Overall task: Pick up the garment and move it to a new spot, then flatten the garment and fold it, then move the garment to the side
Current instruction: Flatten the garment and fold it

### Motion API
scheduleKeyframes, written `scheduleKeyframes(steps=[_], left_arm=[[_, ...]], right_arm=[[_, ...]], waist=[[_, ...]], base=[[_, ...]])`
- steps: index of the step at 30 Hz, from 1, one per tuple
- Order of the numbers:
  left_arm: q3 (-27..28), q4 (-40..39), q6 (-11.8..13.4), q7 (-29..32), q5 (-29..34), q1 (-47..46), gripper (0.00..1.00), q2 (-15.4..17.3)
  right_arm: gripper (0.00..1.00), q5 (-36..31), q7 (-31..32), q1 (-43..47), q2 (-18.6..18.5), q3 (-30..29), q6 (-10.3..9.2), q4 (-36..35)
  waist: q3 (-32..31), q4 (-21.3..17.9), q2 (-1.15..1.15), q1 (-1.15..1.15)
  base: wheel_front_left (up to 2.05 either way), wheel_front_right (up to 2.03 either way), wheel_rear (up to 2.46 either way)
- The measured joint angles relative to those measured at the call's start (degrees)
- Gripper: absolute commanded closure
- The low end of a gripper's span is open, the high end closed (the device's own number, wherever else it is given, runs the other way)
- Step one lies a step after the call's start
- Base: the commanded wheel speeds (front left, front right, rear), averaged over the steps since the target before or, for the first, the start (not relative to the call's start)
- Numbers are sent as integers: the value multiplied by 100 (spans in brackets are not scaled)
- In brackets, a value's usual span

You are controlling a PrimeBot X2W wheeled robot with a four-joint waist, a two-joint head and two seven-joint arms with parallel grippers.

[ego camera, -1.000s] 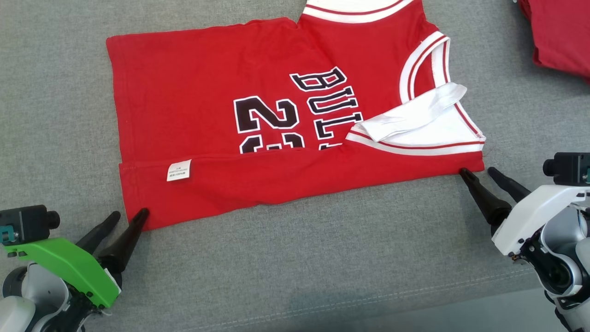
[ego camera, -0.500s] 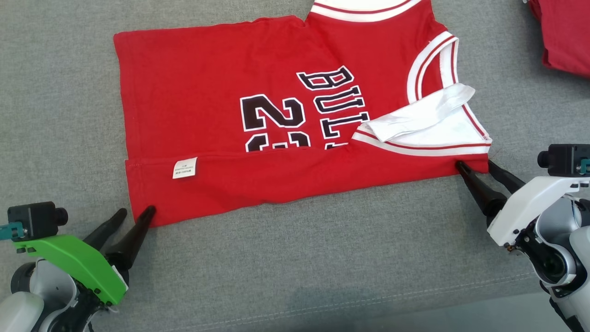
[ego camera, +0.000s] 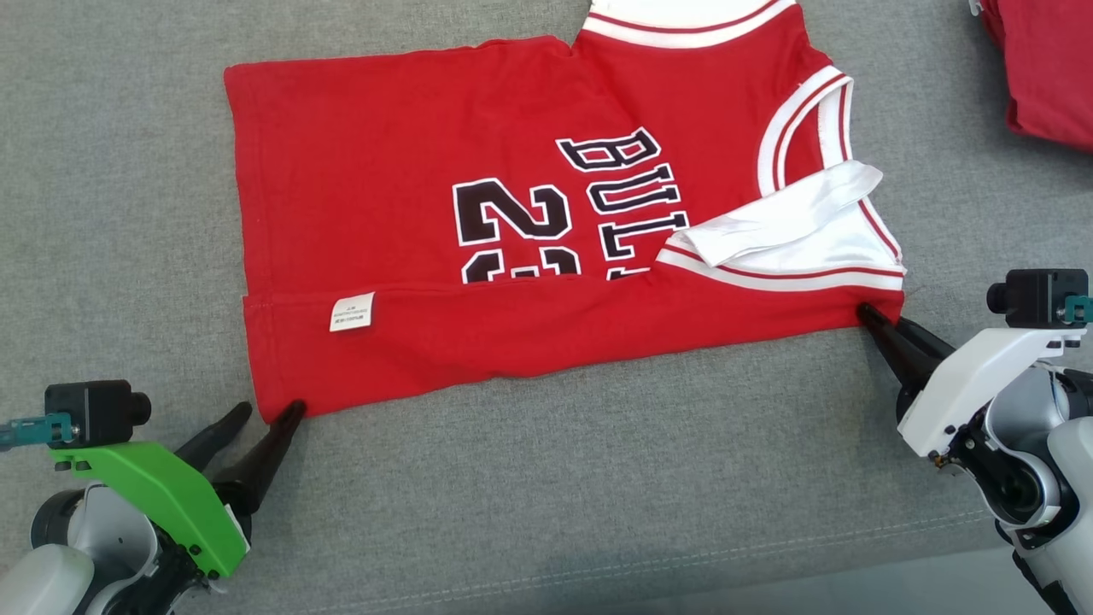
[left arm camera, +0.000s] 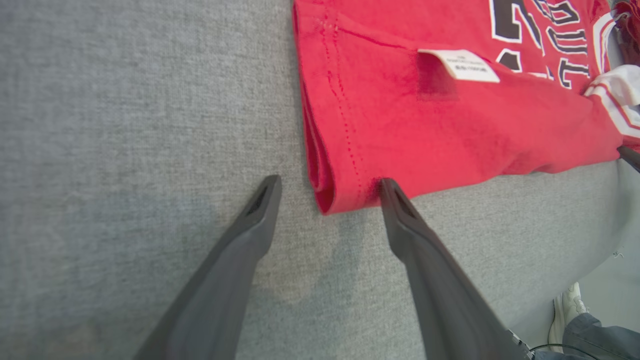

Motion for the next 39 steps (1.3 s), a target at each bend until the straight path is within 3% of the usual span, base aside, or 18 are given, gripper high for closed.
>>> scheduleKeyframes(steps=[4, 5, 6, 10, 11, 28, 39], left_arm=[[-14, 3, 4, 97, -34, 0, 0, -19], [-14, 3, 26, 101, -73, -1, 13, -38], [-15, 2, 43, 103, -98, -2, 51, -58], [-24, 9, 45, 244, -285, -15, 82, -113], [-25, 16, 45, 272, -303, -18, 100, -123], [137, 7, 45, 492, -710, -96, 100, -186], [303, -343, 45, 701, -1048, 186, 100, 125]], right_arm=[[95, 1, 19, -39, 9, 27, 46, 49], [98, 1, 24, -42, 9, 36, 51, 57], [98, 1, 25, -46, 9, 46, 52, 64], [98, 1, 52, -80, 8, 60, 60, 94], [99, 1, 58, -89, 8, 65, 63, 101], [100, 62, 169, -167, -91, 73, 200, 160], [100, 350, 410, -90, -397, -146, 246, -12]], waist=[[-21, 6, 0, 0], [-25, 7, 0, 0], [-27, 6, 0, 0], [-32, 4, 0, 0], [-32, 2, 0, 0], [-56, -71, 0, 0], [-155, -57, 0, 0]], base=[[0, 0, 0], [0, 0, 0], [0, 0, 0], [0, 0, 0], [0, 0, 0], [0, 0, 0], [0, 0, 0]])
